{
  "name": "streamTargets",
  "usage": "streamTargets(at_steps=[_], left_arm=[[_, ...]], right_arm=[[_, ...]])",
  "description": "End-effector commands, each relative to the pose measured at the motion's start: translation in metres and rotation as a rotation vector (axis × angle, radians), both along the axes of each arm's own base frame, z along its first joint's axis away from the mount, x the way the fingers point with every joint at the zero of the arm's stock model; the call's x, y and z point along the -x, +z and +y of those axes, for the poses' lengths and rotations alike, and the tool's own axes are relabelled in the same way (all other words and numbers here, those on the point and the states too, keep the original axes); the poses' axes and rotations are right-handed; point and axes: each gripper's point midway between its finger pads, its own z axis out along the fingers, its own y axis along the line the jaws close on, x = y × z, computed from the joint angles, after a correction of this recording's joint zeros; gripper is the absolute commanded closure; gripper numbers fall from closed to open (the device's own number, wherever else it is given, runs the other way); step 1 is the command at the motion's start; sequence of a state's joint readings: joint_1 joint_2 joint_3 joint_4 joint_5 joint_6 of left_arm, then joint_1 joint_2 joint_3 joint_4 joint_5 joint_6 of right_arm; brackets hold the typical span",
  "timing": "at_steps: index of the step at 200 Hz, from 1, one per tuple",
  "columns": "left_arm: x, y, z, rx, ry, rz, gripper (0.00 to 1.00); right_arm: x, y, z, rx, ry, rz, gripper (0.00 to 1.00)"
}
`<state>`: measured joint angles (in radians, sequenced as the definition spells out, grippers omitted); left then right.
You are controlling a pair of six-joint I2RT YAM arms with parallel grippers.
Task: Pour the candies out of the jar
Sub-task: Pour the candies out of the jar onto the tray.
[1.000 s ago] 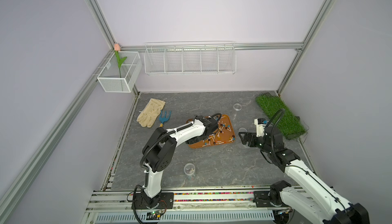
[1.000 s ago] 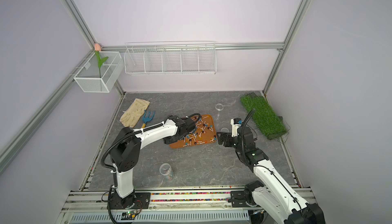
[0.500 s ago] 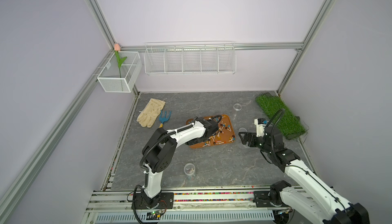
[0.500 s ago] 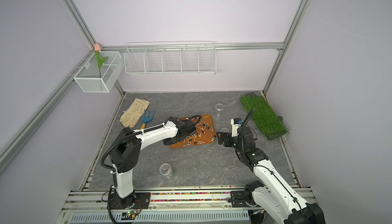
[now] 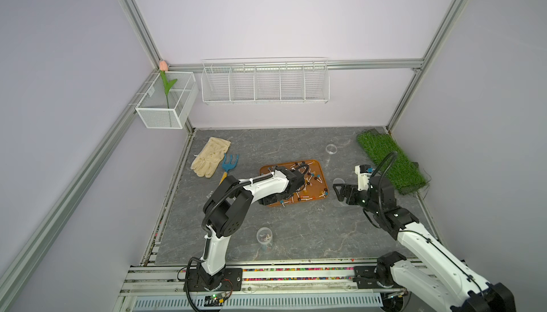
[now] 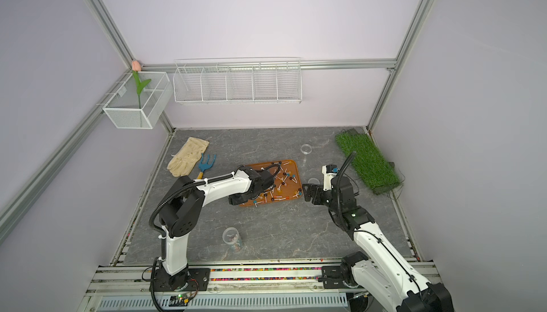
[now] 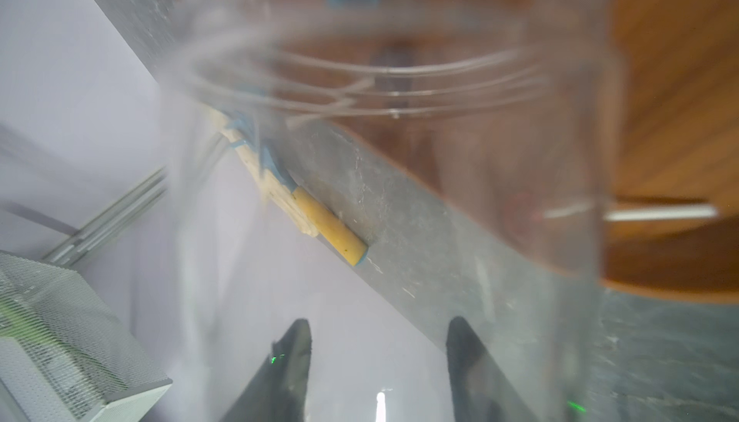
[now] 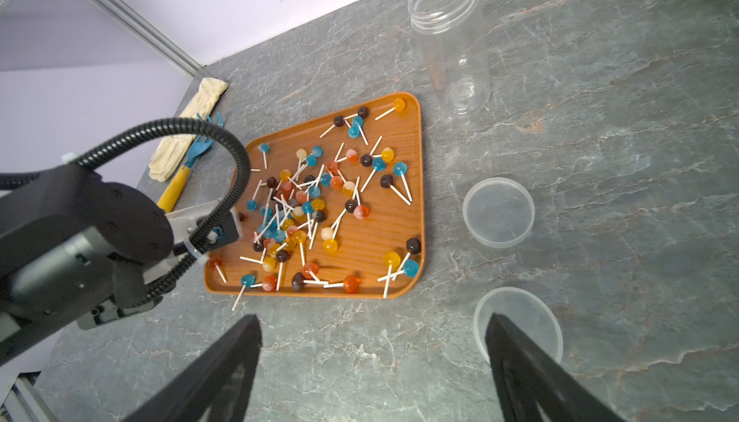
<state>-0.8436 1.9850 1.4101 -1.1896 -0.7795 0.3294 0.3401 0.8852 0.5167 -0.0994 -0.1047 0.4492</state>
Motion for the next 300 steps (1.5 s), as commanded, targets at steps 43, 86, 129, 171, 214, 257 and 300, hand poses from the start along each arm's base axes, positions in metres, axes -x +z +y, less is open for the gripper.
streamTargets(at_steps=[43, 86, 129, 171, 214, 257, 300], left_arm=[[-0.017, 0.052, 0.01, -0.098, -0.018, -0.257, 0.6], [-0.001, 0.031, -0.013, 0.313, 0.17, -0.085, 0.55], [-0.014, 0.058, -0.01, -0.017, -0.068, -0.33, 0.59], [-0.001, 0.07, -0.054, 0.628, 0.086, -0.215, 0.56], [0.002, 0.133, -0.082, 0.987, 0.005, -0.327, 0.56], [0.016, 0.186, -0.095, 1.25, -0.155, -0.416, 0.55], [0.034, 0.219, -0.104, 1.394, -0.328, -0.456, 0.54]], right_arm=[[-0.003, -0.007, 0.0, -0.012, -0.011, 0.028, 0.09], [-0.006, -0.005, 0.003, -0.014, 0.0, 0.032, 0.09], [-0.005, -0.005, 0.004, -0.014, 0.0, 0.033, 0.09], [-0.001, -0.002, 0.004, -0.015, 0.006, 0.039, 0.09], [0.004, 0.017, 0.017, -0.044, 0.086, 0.037, 0.09], [0.0, 0.073, 0.063, -0.161, 0.339, 0.037, 0.05], [-0.013, 0.157, 0.103, -0.212, 0.559, -0.015, 0.02]])
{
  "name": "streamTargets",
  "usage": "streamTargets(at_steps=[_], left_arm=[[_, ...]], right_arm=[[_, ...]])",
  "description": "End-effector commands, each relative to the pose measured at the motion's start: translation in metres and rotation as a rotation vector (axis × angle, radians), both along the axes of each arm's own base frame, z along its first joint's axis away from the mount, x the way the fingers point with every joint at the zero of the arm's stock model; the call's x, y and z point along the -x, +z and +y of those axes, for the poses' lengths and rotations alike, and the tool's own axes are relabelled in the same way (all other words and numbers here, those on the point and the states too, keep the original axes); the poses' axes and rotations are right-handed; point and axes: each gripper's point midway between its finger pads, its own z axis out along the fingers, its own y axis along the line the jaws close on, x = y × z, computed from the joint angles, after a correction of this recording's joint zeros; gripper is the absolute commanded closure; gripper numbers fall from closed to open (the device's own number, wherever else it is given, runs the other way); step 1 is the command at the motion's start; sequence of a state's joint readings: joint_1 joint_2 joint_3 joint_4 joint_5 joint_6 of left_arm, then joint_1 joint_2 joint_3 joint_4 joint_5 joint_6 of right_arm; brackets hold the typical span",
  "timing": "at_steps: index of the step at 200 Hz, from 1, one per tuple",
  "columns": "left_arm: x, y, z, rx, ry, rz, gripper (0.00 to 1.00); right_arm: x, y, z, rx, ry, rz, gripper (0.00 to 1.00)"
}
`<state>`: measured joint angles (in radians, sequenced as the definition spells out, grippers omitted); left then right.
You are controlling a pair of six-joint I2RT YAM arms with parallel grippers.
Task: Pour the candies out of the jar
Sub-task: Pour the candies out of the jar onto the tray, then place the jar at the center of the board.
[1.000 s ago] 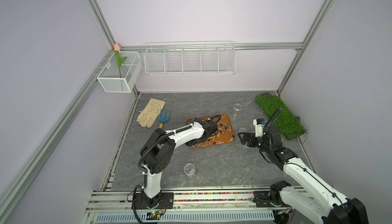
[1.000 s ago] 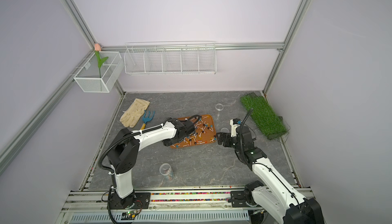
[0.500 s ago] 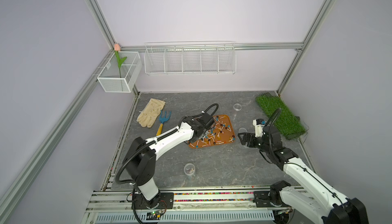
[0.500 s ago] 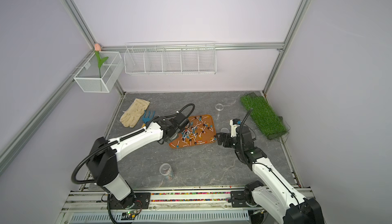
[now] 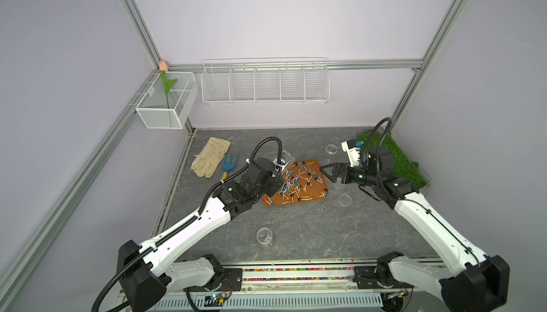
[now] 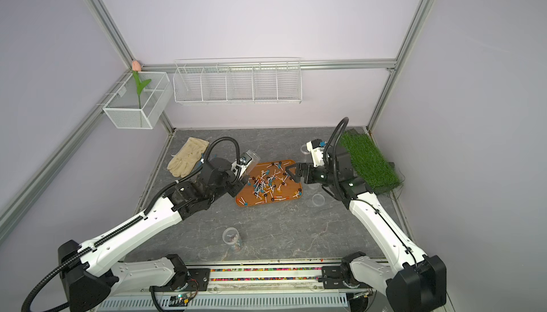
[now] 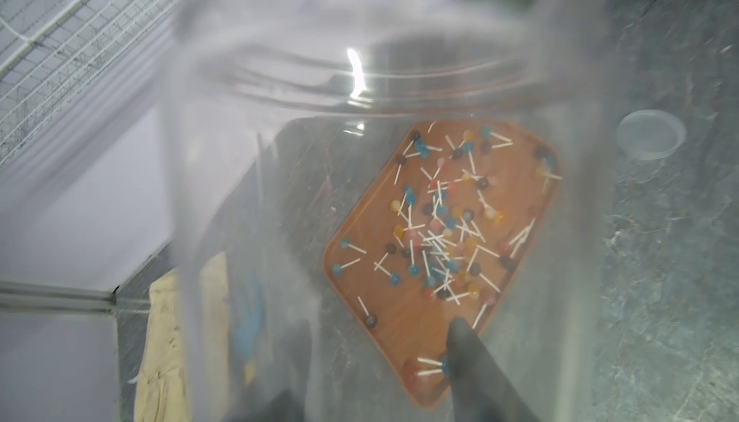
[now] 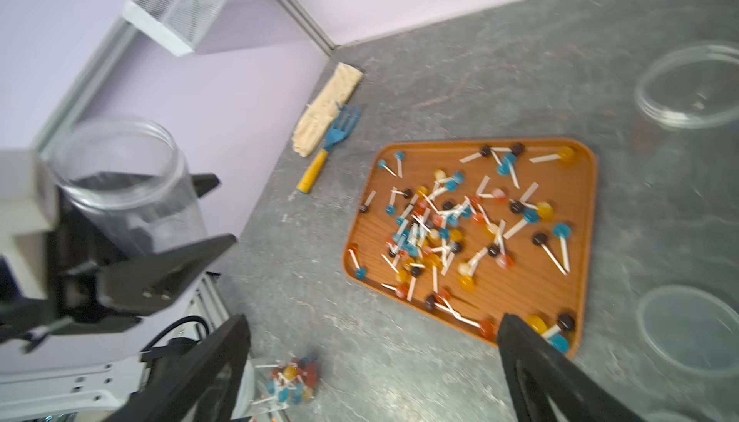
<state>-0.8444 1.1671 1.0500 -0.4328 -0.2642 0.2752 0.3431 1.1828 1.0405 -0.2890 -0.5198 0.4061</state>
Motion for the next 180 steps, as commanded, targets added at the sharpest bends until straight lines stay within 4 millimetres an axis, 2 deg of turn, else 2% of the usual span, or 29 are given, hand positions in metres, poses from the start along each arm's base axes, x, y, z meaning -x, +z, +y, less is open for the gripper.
streamTargets(at_steps=[1, 17, 33, 57, 99, 142, 180], left_arm=[[0.007, 0.037, -0.02, 0.122, -0.121, -0.117, 0.54], [0.008, 0.038, -0.021, 0.118, -0.136, -0.135, 0.54], [0.007, 0.041, -0.022, 0.112, -0.149, -0.155, 0.54], [0.008, 0.045, -0.025, 0.114, -0.171, -0.184, 0.54], [0.002, 0.032, -0.03, 0.061, -0.182, -0.18, 0.53], [0.0, 0.034, -0.034, 0.047, -0.201, -0.202, 0.53], [-0.002, 0.035, -0.039, 0.048, -0.212, -0.198, 0.52]], right_arm=[[0.011, 0.041, 0.024, -0.036, 0.177, -0.035, 0.02], [0.008, 0.064, 0.036, -0.039, 0.233, -0.062, 0.05], [0.008, 0.074, 0.051, -0.047, 0.294, -0.058, 0.09], [0.007, 0.075, 0.066, -0.034, 0.351, -0.036, 0.19], [0.011, 0.075, 0.086, -0.016, 0.416, -0.017, 0.33], [0.014, 0.071, 0.099, -0.027, 0.457, -0.001, 0.58], [0.021, 0.058, 0.105, 0.022, 0.483, 0.001, 0.89]])
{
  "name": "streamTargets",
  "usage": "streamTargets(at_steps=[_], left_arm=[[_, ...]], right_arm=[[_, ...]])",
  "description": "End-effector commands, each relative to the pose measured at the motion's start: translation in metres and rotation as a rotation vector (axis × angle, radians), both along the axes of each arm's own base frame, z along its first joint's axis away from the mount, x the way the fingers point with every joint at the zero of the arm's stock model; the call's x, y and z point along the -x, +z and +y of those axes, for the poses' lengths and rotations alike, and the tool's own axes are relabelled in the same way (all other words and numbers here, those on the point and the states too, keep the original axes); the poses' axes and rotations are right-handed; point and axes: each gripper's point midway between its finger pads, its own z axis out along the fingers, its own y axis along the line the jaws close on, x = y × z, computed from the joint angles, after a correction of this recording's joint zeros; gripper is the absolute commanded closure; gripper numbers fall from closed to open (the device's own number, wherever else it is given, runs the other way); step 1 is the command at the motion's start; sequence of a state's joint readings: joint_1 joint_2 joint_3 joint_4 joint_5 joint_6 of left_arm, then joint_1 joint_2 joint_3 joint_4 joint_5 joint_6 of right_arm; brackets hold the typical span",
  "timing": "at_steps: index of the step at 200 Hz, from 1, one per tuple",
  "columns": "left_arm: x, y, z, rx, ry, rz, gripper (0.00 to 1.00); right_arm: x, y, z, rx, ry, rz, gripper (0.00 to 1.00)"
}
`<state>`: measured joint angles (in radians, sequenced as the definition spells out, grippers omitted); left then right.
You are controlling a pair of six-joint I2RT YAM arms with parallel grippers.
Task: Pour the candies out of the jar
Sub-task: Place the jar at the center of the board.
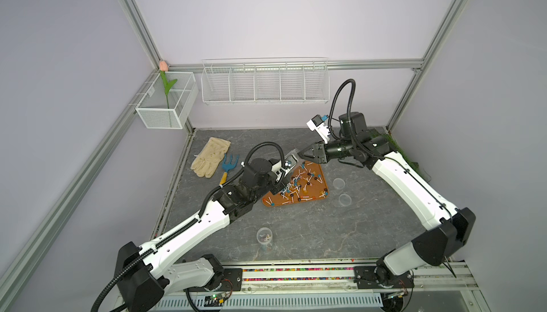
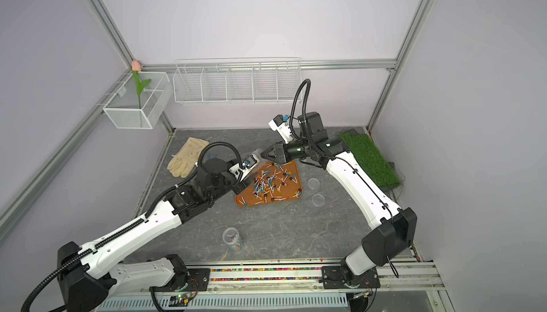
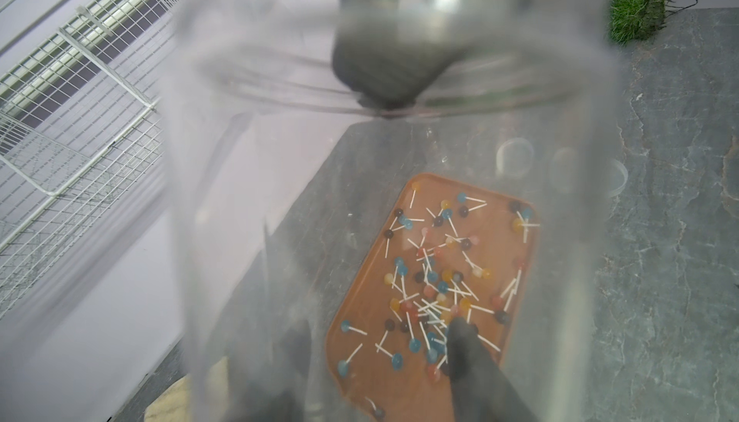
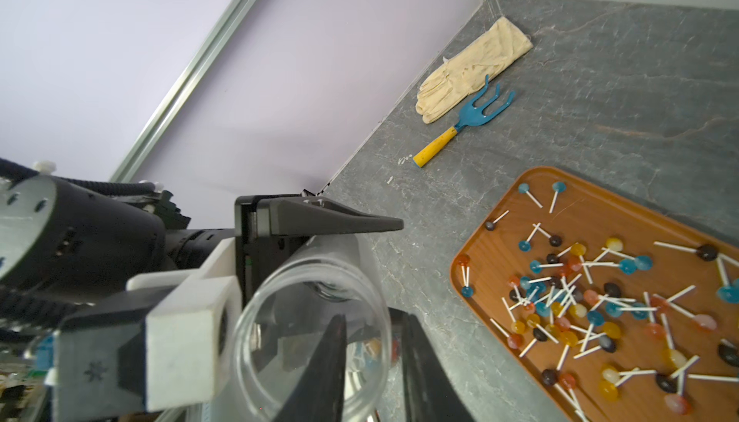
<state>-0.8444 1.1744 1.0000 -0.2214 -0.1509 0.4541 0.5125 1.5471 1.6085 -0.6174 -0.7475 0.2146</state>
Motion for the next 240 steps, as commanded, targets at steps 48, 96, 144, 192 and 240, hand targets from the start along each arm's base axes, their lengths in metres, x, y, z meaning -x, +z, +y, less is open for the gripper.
streamTargets(at_steps=[48, 96, 144, 192, 240], left_arm=[[-0.002, 0.019, -0.009, 0.038, -0.028, -0.045, 0.44], [-0.001, 0.018, -0.01, 0.043, -0.03, -0.039, 0.44], [-0.002, 0.016, -0.008, 0.038, -0.017, -0.037, 0.44], [-0.006, 0.015, -0.005, 0.053, 0.02, -0.029, 0.25], [-0.008, 0.02, -0.004, 0.08, 0.038, -0.036, 0.0]], right_arm=[[0.006, -0.011, 0.007, 0.058, 0.017, -0.026, 0.93], [0.003, -0.014, 0.011, 0.059, 0.021, -0.027, 0.93], [0.001, -0.013, 0.009, 0.067, 0.004, -0.042, 0.93], [0.0, -0.012, 0.008, 0.068, -0.005, -0.047, 0.93], [0.0, -0.015, 0.006, 0.076, -0.012, -0.041, 0.93]])
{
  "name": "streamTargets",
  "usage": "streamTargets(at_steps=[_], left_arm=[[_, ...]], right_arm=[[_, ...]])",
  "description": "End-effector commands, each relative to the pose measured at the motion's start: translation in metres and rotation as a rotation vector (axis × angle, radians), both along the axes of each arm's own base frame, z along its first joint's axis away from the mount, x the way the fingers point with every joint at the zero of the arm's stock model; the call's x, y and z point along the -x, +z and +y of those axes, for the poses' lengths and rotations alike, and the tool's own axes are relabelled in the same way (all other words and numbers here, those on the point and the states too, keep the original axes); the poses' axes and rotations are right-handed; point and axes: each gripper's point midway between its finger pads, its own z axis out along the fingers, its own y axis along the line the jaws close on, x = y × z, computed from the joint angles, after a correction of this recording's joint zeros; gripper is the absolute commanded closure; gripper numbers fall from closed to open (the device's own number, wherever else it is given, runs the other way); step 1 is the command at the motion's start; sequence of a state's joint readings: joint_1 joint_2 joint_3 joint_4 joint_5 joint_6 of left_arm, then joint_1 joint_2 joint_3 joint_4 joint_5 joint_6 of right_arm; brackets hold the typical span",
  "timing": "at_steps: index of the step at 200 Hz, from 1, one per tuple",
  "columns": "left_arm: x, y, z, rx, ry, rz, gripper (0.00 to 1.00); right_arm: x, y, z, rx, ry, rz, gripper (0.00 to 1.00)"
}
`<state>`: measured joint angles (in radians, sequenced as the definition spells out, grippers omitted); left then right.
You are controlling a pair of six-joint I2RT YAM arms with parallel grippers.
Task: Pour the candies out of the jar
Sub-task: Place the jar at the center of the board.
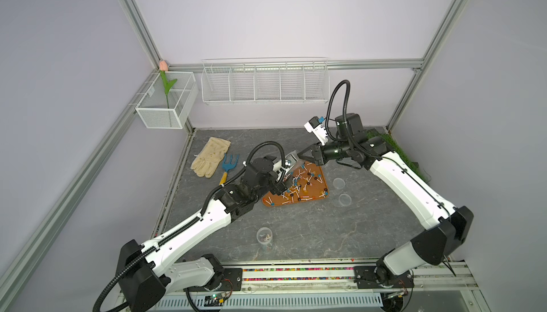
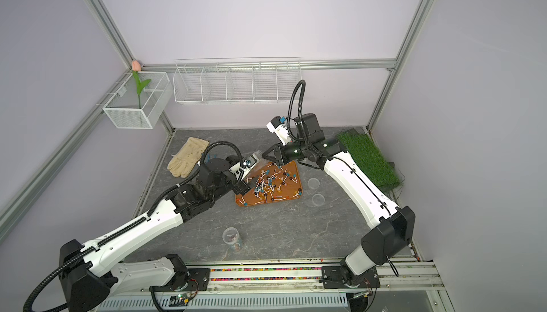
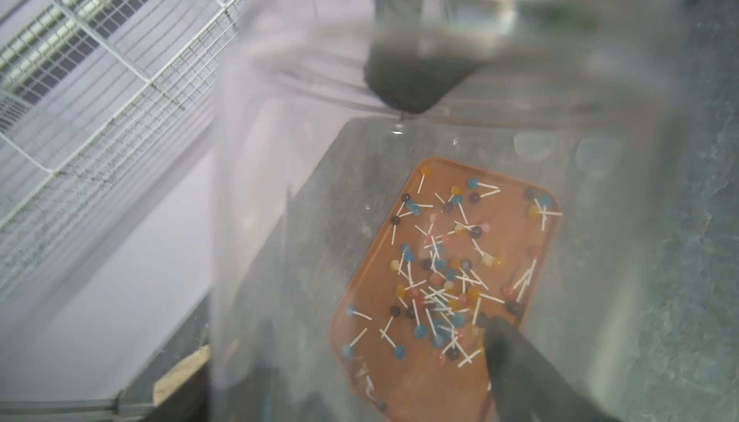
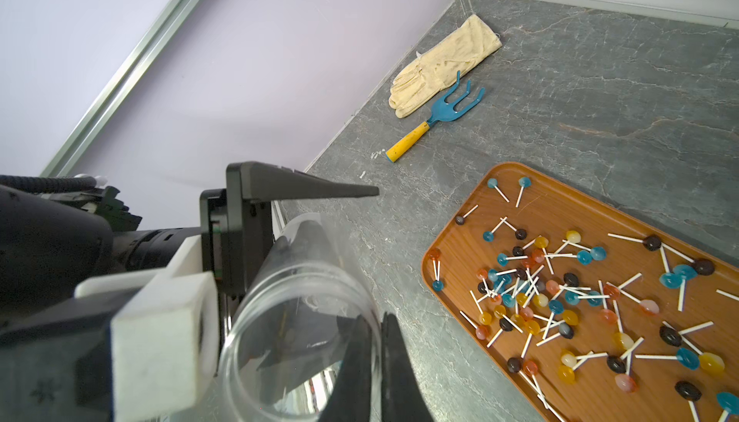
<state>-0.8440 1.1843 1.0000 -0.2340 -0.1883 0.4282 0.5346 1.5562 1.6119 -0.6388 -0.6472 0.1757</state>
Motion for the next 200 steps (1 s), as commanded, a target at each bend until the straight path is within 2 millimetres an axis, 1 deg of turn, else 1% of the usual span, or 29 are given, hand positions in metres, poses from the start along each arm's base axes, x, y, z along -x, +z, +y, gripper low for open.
streamTargets(at_steps=[1, 12, 32, 64, 83, 99, 111, 126, 148, 177, 189, 200], left_arm=[[-0.003, 0.027, -0.008, 0.087, -0.006, -0.057, 0.01], [-0.003, 0.029, -0.007, 0.094, 0.003, -0.062, 0.01], [-0.003, 0.036, -0.001, 0.121, 0.023, -0.076, 0.01], [0.005, 0.049, 0.005, 0.185, 0.018, -0.099, 0.01], [0.009, 0.055, 0.009, 0.206, 0.021, -0.104, 0.01], [0.012, 0.056, 0.012, 0.212, 0.02, -0.1, 0.01], [0.014, 0.055, 0.015, 0.217, 0.028, -0.099, 0.01], [0.013, 0.051, 0.019, 0.223, 0.05, -0.095, 0.01], [0.012, 0.046, 0.023, 0.229, 0.073, -0.083, 0.01], [0.012, 0.044, 0.023, 0.239, 0.079, -0.072, 0.01], [0.013, 0.043, 0.023, 0.243, 0.079, -0.069, 0.01], [0.013, 0.043, 0.023, 0.246, 0.079, -0.067, 0.01]], right_arm=[[0.007, -0.002, 0.006, 0.005, 0.027, 0.001, 0.93], [0.007, -0.003, 0.005, 0.011, 0.022, -0.003, 0.93], [0.002, -0.01, 0.001, 0.043, -0.001, -0.001, 0.93], [-0.007, -0.018, -0.005, 0.068, -0.03, 0.01, 0.93], [-0.019, -0.023, -0.018, 0.112, -0.085, -0.002, 0.93], [-0.036, -0.026, -0.041, 0.156, -0.162, -0.006, 0.93], [-0.049, -0.035, -0.064, 0.225, -0.246, -0.013, 0.93], [-0.066, -0.057, -0.103, 0.378, -0.371, -0.015, 0.93], [-0.081, -0.095, -0.154, 0.585, -0.486, 0.034, 0.93], [-0.097, -0.129, -0.194, 0.681, -0.574, 0.096, 0.93], [-0.104, -0.141, -0.207, 0.728, -0.601, 0.112, 0.93], [-0.111, -0.152, -0.215, 0.758, -0.612, 0.134, 0.93]])
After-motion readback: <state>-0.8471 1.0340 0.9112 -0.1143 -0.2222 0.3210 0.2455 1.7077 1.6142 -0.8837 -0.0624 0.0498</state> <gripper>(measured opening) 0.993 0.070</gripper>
